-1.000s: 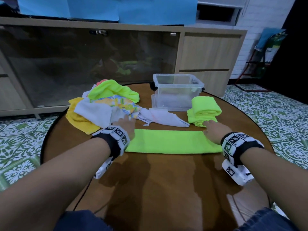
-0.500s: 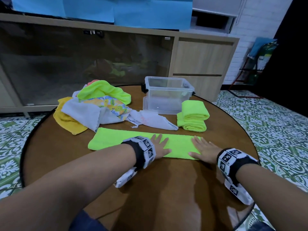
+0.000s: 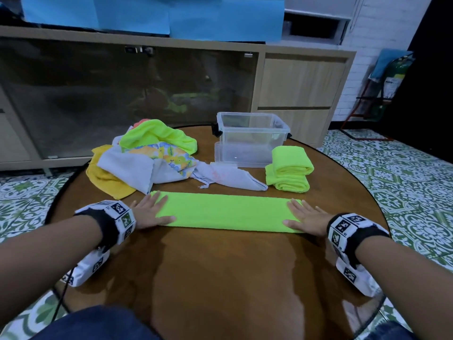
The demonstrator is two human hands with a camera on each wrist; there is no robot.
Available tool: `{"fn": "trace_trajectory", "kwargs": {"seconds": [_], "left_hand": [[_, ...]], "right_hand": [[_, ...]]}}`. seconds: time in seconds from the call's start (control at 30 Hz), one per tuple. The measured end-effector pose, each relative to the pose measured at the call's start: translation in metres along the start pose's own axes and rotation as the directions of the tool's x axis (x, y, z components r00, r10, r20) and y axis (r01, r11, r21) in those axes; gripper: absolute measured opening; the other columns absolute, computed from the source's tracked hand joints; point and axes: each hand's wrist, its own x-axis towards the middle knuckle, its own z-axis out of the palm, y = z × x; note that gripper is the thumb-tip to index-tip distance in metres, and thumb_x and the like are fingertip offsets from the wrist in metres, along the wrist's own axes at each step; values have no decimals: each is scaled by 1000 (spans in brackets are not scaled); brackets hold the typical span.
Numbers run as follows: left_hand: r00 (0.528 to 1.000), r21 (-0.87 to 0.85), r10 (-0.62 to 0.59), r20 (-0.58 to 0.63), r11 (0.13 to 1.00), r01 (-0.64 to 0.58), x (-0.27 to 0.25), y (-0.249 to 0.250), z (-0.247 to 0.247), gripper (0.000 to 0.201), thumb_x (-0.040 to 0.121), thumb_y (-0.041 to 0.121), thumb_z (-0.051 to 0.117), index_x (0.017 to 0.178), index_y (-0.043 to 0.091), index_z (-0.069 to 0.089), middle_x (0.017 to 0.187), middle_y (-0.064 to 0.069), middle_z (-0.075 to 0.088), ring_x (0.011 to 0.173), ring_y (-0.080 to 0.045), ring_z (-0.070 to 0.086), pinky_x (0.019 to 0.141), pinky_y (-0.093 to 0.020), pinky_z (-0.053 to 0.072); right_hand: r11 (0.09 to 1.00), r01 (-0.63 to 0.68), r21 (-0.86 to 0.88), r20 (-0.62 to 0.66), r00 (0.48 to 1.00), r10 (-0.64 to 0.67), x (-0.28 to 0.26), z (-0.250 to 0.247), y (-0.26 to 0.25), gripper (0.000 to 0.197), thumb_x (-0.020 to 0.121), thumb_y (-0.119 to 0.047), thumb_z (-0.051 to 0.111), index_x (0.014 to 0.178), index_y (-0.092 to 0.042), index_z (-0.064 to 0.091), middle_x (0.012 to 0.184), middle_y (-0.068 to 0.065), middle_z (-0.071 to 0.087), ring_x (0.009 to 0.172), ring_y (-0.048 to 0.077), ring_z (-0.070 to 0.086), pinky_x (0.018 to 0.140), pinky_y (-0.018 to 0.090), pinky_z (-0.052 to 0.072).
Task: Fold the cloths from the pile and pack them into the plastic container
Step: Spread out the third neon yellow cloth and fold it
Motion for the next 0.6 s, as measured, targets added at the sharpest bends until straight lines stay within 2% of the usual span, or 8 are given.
{"fn": "trace_trajectory", "kwargs": {"seconds": [0.07,0.13,0.2,0.27,0.33,0.4,0.5,0.6], "left_hand": [[998,53,18,61,998,-21,-2,-4,-5,120,60,90,27,148,22,-17,155,-1,-25,146,-25,-10,116,-47,5],[999,138,42,26,989,-45,-3,-9,-8,100,82,71,41,150,21,-13,156,-3,-19,146,-25,-6,118,-44,8],[996,176,74,-57,982,-63,-5,-12,-12,77,95,40,46,150,21,-4,158,-4,-9,146,-23,1,118,-36,13],[989,162,102,-107,983,-83,-8,-14,-13,72,94,28,48,151,22,4,158,-3,0,145,-20,10,116,-29,16],[979,107,110,-173,990,-93,-10,-13,-12,66,93,25,49,150,23,14,157,-2,10,143,-19,19,113,-27,22],[967,16,86,-241,996,-85,-9,-13,-10,57,92,21,50,144,22,27,151,-2,26,136,-19,34,107,-27,33],[955,-89,33,-295,994,-62,-9,-15,-18,37,94,22,47,131,17,45,135,-6,48,118,-21,50,93,-28,42],[934,-174,8,-357,982,-75,-14,-22,-34,16,93,23,49,102,13,56,109,-8,60,93,-21,52,76,-28,40]], "right_hand": [[999,21,-39,-23,1000,-22,-5,-6,-2,107,63,-82,0,150,-21,-10,157,-4,-15,146,21,-8,117,40,1],[988,84,-129,-162,981,-104,-11,-10,0,117,57,-88,4,151,-19,9,159,-2,4,146,20,8,117,35,9],[953,139,-268,-325,918,-225,-18,-11,3,100,66,-87,16,139,-20,34,148,-1,31,135,17,30,111,30,21],[907,157,-391,-339,892,-301,-24,-9,5,73,74,-74,26,124,-23,43,133,-1,43,119,15,40,101,27,29],[908,155,-388,-303,910,-285,-30,-5,3,48,84,-52,43,120,-20,42,123,0,46,109,15,44,92,26,33],[918,129,-376,-277,930,-244,-31,-5,1,41,87,-40,50,120,-18,42,120,0,47,107,16,48,88,26,37],[939,84,-334,-292,938,-188,-29,-9,-3,34,88,-35,49,117,-17,46,113,0,49,101,17,51,80,28,42],[966,11,-259,-339,935,-102,-27,-12,-3,21,90,-36,47,100,-18,49,100,-2,48,85,15,47,71,26,41]]}}
